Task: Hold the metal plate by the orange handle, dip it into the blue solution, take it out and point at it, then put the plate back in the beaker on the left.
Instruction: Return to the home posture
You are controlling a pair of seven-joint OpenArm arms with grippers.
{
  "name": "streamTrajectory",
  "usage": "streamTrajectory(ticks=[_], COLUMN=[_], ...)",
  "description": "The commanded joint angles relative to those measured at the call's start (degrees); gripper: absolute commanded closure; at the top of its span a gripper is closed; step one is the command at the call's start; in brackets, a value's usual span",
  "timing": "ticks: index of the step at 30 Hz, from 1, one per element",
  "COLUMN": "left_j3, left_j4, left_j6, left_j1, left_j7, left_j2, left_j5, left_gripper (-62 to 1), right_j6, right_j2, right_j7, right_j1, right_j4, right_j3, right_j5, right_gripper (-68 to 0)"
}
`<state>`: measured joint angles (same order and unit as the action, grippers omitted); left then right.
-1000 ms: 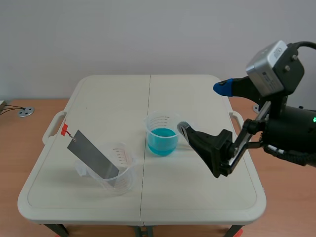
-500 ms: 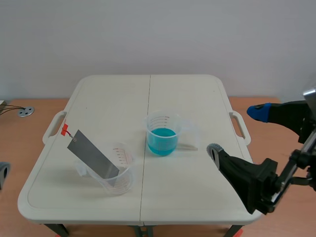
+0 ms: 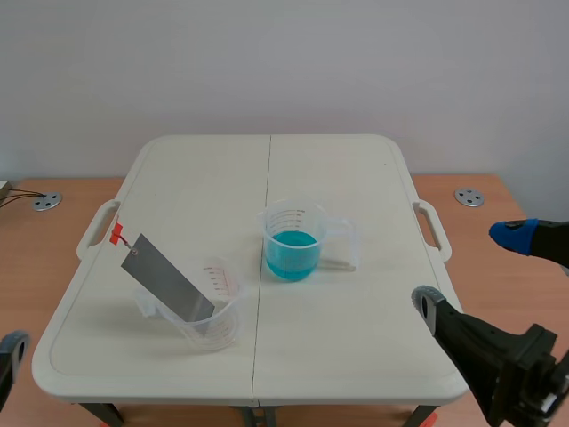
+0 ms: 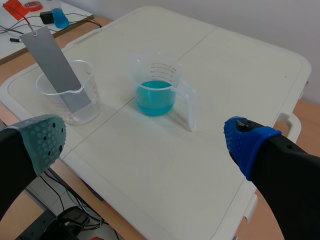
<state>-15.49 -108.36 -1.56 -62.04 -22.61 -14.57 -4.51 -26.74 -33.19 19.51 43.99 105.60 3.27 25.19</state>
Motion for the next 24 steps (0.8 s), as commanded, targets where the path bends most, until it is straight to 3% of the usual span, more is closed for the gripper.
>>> streamTrajectory(ticks=[1, 24], left_j3=[0.1, 0.1], left_j4=[-0.4, -0.4], left_j6=[-0.1, -0.1], left_j1=[0.0, 0.0], left_j7=[-0.8, -0.3], left_j2=[-0.4, -0.4], left_j5=[-0.3, -0.3], left_gripper=[-62.3, -62.3], right_j6=[0.2, 0.2], right_j2=[-0.6, -0.6], right_j7=[1.2, 0.5], right_j1=[-0.6, -0.7], right_j4=[1.1, 1.1], right_j3=[0.4, 0.4], right_j5=[1.0, 1.0], right_gripper=[-66.3, -66.3])
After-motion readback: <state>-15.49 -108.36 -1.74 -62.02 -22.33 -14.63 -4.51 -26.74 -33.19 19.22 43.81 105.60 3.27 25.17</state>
